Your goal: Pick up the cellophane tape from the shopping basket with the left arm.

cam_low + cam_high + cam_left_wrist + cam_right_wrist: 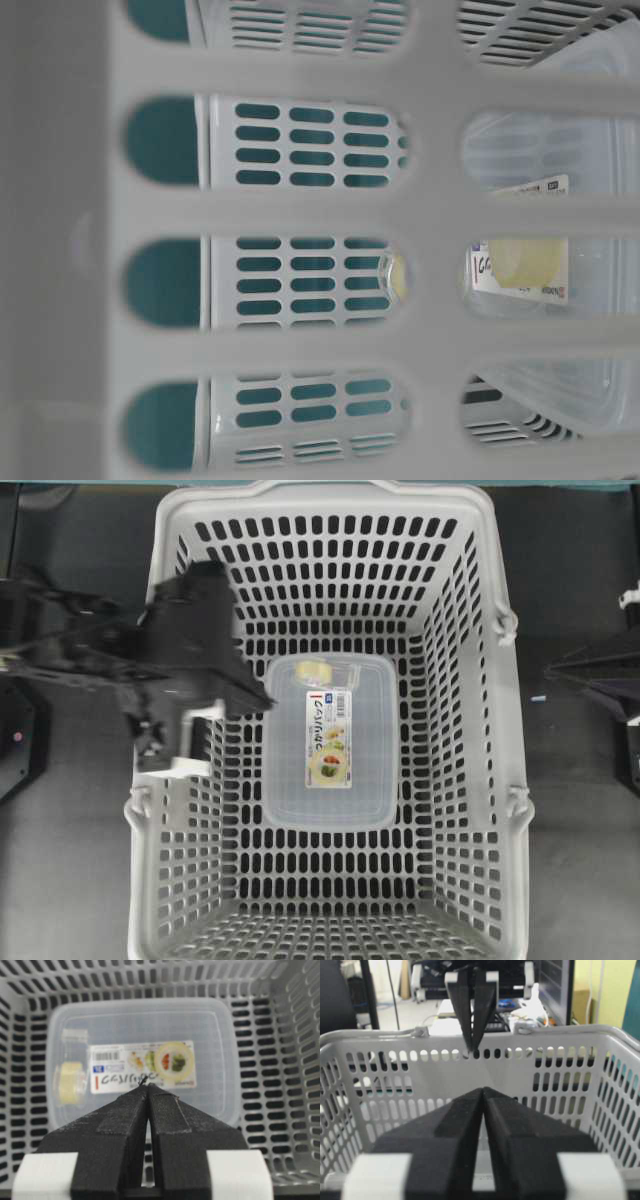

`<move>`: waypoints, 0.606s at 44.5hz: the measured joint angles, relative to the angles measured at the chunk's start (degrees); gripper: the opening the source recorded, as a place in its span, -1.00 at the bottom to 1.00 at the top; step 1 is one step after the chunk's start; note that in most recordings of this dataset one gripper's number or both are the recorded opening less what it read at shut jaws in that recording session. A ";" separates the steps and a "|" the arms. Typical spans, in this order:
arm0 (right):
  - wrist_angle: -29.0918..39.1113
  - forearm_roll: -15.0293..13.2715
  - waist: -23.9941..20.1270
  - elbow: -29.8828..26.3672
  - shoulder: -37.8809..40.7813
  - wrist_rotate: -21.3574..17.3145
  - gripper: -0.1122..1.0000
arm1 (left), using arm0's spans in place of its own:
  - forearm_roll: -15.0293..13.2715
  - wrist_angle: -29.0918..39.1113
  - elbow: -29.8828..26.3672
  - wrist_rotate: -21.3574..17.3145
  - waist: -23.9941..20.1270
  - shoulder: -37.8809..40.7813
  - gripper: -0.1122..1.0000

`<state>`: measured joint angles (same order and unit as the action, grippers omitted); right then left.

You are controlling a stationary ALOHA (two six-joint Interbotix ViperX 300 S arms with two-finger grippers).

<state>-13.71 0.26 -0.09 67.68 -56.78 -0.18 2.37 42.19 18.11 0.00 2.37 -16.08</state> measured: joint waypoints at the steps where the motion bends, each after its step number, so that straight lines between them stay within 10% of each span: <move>1: 0.00 0.00 0.00 -0.09 0.00 0.09 -0.58 | 0.00 0.18 -0.35 0.00 0.00 0.62 -0.80; 13: 0.00 0.00 0.00 -0.09 -0.18 -0.09 0.51 | 0.00 3.16 -4.66 0.44 0.09 7.82 -0.54; 27: 0.09 0.26 0.00 -0.18 -0.18 -0.53 0.55 | 0.00 8.88 -11.51 1.67 1.76 16.44 0.83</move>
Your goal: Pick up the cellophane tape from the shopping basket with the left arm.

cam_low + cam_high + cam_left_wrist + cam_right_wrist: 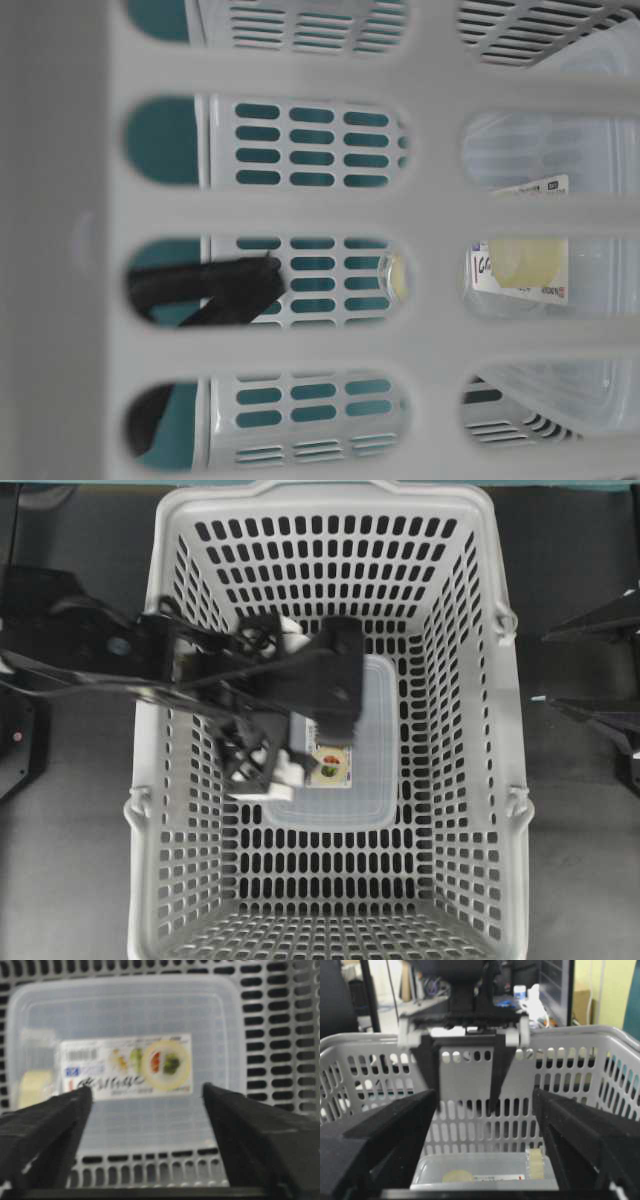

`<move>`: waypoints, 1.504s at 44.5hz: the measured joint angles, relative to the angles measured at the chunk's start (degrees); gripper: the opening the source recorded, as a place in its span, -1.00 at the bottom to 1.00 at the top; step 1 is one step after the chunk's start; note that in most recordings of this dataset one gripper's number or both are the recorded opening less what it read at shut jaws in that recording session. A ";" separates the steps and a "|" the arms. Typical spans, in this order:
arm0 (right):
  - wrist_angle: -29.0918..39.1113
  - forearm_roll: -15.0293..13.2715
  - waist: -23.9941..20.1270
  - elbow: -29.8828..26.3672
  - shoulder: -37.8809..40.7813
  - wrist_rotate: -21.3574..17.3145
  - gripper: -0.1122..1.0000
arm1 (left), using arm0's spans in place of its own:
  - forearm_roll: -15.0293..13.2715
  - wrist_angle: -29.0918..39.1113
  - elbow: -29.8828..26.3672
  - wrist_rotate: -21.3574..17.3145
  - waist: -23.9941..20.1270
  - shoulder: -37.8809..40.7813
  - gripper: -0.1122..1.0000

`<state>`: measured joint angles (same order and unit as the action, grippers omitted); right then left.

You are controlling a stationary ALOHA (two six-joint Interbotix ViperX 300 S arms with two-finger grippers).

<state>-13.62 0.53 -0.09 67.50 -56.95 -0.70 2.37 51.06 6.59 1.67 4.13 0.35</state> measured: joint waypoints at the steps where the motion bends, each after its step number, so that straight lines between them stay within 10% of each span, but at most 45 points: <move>1: 0.00 -0.09 0.00 0.00 0.00 0.00 0.55 | 0.09 0.18 -0.44 -0.09 0.18 0.62 0.84; 38: 0.00 0.00 0.00 0.00 -0.18 -0.44 0.54 | 0.09 -1.85 -0.44 -0.44 0.62 13.27 0.80; 49: 0.00 0.00 0.00 0.00 -0.18 -0.44 0.54 | 0.09 -3.16 0.09 -0.70 0.97 13.18 0.09; 67: 0.00 -0.09 0.00 0.00 -0.18 -0.44 0.54 | 0.09 5.36 -5.80 -0.70 0.00 7.47 0.11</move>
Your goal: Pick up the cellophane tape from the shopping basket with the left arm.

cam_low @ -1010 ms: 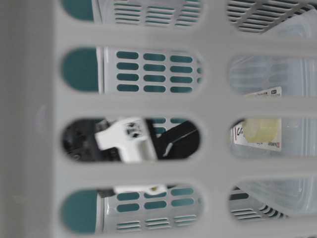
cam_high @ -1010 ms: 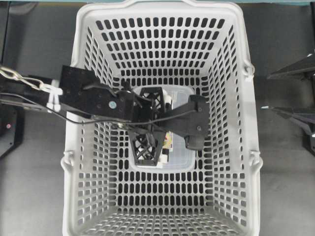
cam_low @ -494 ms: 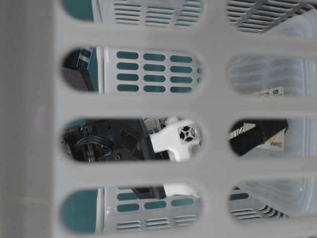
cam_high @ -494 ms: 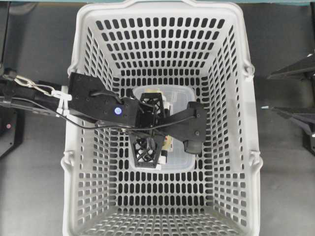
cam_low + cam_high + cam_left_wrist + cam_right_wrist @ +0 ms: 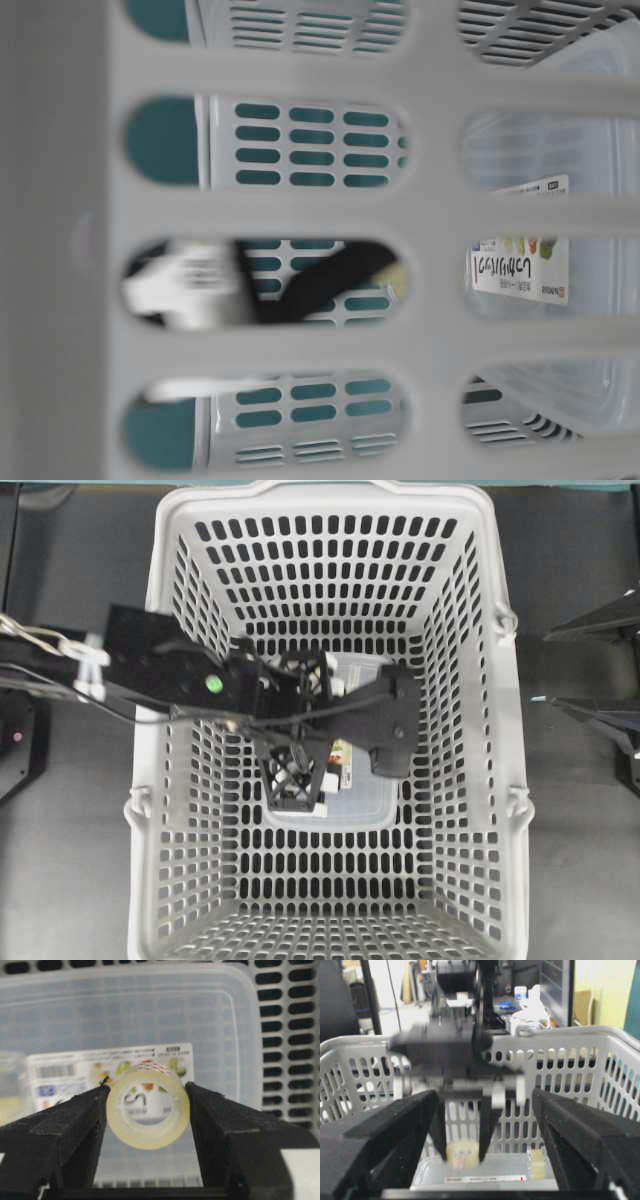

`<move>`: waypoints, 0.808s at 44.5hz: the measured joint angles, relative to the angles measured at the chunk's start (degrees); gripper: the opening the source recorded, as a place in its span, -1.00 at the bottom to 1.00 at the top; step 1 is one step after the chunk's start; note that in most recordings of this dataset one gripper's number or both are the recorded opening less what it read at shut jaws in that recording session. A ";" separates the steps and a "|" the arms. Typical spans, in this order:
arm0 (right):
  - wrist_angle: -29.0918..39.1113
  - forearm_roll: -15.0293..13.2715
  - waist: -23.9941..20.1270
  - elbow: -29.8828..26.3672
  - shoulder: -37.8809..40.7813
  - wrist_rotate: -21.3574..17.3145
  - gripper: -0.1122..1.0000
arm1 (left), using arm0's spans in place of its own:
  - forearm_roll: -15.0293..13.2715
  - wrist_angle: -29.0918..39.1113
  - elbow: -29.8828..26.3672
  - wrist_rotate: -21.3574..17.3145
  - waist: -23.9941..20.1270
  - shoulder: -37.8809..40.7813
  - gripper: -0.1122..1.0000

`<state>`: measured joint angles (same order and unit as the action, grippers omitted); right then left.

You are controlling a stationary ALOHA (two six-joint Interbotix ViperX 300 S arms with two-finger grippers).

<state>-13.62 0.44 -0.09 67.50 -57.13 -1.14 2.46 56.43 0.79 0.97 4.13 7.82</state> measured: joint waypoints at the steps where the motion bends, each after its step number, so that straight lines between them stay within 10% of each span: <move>1: 0.00 0.09 0.00 0.00 0.00 0.00 0.54 | 0.00 1.49 -1.14 0.00 -0.09 -0.18 0.11; 16: 0.00 0.09 -0.09 0.00 0.00 0.00 0.54 | -0.09 22.15 -19.69 0.00 0.00 -0.26 0.11; 36: 0.00 0.00 0.00 0.00 0.00 -0.09 0.54 | -0.09 24.08 -21.53 0.00 -0.09 1.05 0.11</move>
